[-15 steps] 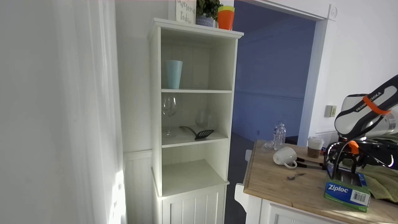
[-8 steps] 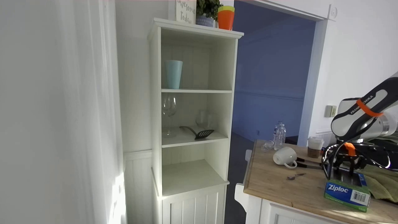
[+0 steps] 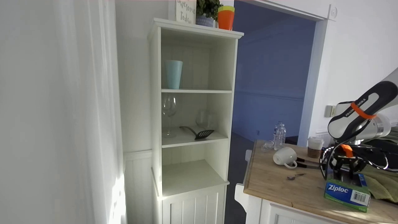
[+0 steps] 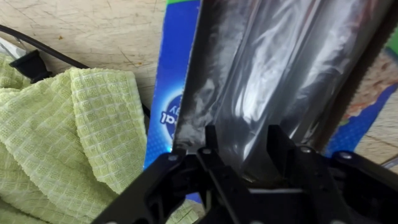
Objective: Remove the ziploc bag from the box
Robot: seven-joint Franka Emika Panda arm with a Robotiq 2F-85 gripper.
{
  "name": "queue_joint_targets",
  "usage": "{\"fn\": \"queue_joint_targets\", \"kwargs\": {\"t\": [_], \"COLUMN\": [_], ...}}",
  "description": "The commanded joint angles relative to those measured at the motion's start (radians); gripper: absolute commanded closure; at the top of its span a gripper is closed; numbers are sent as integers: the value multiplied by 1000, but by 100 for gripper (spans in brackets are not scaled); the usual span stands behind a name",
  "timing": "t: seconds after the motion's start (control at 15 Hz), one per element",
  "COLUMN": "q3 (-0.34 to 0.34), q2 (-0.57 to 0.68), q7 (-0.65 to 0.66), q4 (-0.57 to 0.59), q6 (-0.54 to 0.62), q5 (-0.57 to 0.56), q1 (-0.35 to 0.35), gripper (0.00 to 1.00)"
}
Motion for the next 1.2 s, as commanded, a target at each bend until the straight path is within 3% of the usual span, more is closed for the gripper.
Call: {"fn": "queue_joint_targets", "kwargs": {"t": [0.0,0.53,0.87,1.13], "q3": [-24,-33,-32,-31], "q2": [19,13,-13,-29], "q7": [13,9,10,10], "q4": [23,11,-6,-16], "q6": [-20,-15,-18,-23], "q5": [18,13,9,5], "q1": [30,44,50,53], "gripper": [64,75,73,86]}}
